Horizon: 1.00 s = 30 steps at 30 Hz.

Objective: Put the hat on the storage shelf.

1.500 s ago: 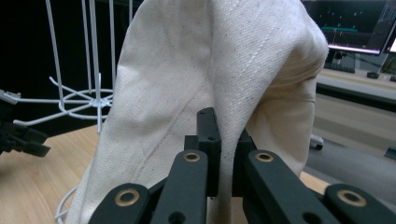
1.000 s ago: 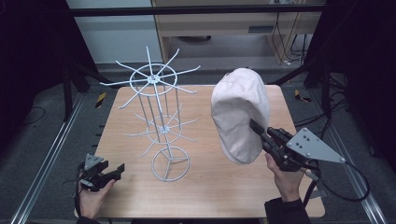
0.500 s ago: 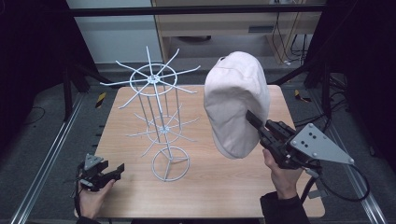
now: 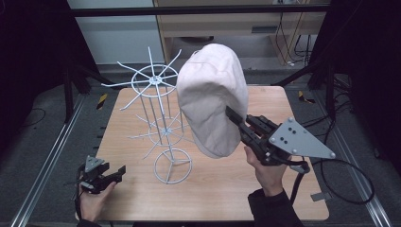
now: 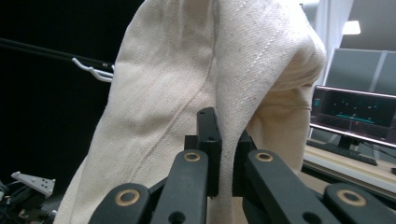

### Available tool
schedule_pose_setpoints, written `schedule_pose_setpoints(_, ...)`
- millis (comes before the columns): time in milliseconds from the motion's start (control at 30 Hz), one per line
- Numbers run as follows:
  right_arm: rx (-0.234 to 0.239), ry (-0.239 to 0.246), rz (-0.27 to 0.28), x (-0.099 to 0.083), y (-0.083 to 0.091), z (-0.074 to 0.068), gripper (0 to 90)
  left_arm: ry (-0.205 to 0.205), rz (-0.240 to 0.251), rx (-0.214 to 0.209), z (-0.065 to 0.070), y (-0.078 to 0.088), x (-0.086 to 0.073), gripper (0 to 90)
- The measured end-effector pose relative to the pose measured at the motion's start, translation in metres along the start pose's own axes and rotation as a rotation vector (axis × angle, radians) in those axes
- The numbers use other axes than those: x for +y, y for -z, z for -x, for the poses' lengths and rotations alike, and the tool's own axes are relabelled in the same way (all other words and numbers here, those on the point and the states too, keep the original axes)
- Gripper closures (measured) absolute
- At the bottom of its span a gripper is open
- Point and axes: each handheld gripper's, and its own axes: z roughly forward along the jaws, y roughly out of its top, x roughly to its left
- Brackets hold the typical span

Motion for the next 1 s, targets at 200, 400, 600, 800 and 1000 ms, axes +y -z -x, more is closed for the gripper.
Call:
schedule_pose_setpoints(200, 0.020, 0.005, -0.041, -0.010, -0.010, -0.006, 88.9, 0.000, 0.000, -0.001, 0.000, 0.000, 0.000, 30.5)
schedule_pose_setpoints(400, 0.036, -0.003, -0.091, -0.023, -0.013, -0.008, 88.7, -0.003, -0.002, -0.001, 0.000, 0.000, 0.000, 30.5)
schedule_pose_setpoints(600, 0.059, -0.020, -0.112, -0.032, -0.015, -0.009, 88.1, -0.003, -0.003, -0.001, 0.000, 0.000, 0.000, 30.5)
schedule_pose_setpoints(800, 0.064, -0.029, -0.144, -0.041, -0.015, -0.012, 86.7, -0.003, -0.003, -0.003, 0.000, 0.000, 0.000, 30.5)
schedule_pose_setpoints(1000, 0.072, -0.052, -0.170, -0.048, -0.016, -0.014, 85.4, -0.003, -0.005, -0.001, 0.000, 0.000, 0.000, 30.5)
